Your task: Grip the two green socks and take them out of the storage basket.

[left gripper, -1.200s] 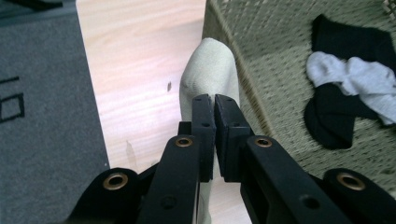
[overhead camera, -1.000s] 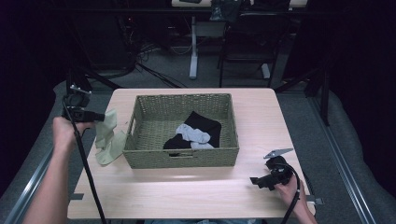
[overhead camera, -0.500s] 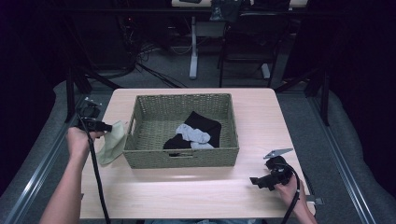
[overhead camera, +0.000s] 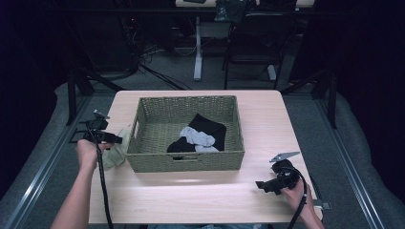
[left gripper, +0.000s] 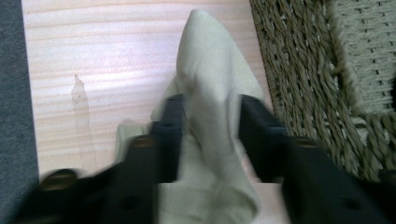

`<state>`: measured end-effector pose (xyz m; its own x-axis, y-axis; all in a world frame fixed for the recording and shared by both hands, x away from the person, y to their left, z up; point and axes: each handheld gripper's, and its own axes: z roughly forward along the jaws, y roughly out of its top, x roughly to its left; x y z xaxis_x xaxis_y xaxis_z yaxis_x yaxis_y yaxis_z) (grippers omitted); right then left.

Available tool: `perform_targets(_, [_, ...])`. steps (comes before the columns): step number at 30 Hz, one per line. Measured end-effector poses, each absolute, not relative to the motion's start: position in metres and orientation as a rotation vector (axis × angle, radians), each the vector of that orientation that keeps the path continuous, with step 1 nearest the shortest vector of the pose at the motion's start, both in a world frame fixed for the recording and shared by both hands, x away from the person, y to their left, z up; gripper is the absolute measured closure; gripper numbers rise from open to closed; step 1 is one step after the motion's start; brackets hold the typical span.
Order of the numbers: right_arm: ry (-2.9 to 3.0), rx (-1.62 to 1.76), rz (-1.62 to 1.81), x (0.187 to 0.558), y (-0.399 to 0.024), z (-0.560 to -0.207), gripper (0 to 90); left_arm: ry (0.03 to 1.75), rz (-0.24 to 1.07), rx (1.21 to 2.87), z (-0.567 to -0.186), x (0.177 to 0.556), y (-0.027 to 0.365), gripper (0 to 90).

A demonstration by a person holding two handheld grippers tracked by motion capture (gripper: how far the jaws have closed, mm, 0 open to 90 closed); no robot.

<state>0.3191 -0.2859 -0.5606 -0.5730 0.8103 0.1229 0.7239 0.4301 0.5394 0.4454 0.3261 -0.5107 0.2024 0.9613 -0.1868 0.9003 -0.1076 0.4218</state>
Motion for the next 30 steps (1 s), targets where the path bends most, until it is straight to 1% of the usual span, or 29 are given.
perform_targets(1, [2.518, 1.366, 0.830, 0.319, -0.286, -0.561, 1.9, 1.727, 0.220, 2.038, -0.505, 0.441, 0.326, 45.6])
perform_targets(2, [2.518, 1.366, 0.830, 0.319, -0.286, -0.561, 1.9, 1.727, 0.220, 2.038, -0.505, 0.441, 0.326, 40.4])
perform_targets(3, [2.512, 1.370, 0.836, 0.319, -0.285, -0.561, 1.9, 1.719, 0.224, 2.038, -0.503, 0.439, 0.327, 40.4])
perform_targets(4, [2.509, 1.371, 0.835, 0.319, -0.285, -0.561, 1.9, 1.704, 0.227, 2.031, -0.500, 0.436, 0.329, 36.7])
perform_targets(6, [2.523, 1.365, 0.839, 0.319, -0.286, -0.561, 1.9, 1.692, 0.259, 2.024, -0.492, 0.430, 0.332, 32.3])
perform_targets(8, [2.528, 1.364, 0.838, 0.319, -0.285, -0.560, 1.9, 1.679, 0.279, 2.013, -0.486, 0.423, 0.336, 25.8])
perform_targets(9, [2.524, 1.365, 0.840, 0.319, -0.285, -0.561, 1.9, 1.673, 0.283, 2.005, -0.483, 0.420, 0.337, 20.9])
perform_targets(10, [2.524, 1.365, 0.840, 0.319, -0.285, -0.561, 1.9, 1.664, 0.298, 1.997, -0.480, 0.416, 0.338, 20.9])
perform_targets(14, [2.526, 1.364, 0.840, 0.319, -0.285, -0.561, 1.9, 1.638, 0.340, 1.973, -0.471, 0.398, 0.341, 12.6])
perform_targets(15, [2.526, 1.364, 0.840, 0.319, -0.285, -0.561, 1.9, 1.629, 0.347, 1.971, -0.470, 0.393, 0.341, 12.6])
perform_targets(21, [2.517, 1.373, 0.841, 0.319, -0.286, -0.560, 1.9, 1.560, 0.383, 1.953, -0.466, 0.361, 0.336, 4.7])
perform_targets(28, [2.510, 1.372, 0.834, 0.319, -0.285, -0.561, 1.9, 1.525, 0.424, 1.971, -0.472, 0.333, 0.328, 1.1])
perform_targets(30, [2.513, 1.373, 0.835, 0.319, -0.285, -0.561, 1.9, 1.524, 0.418, 1.971, -0.477, 0.328, 0.325, 0.2])
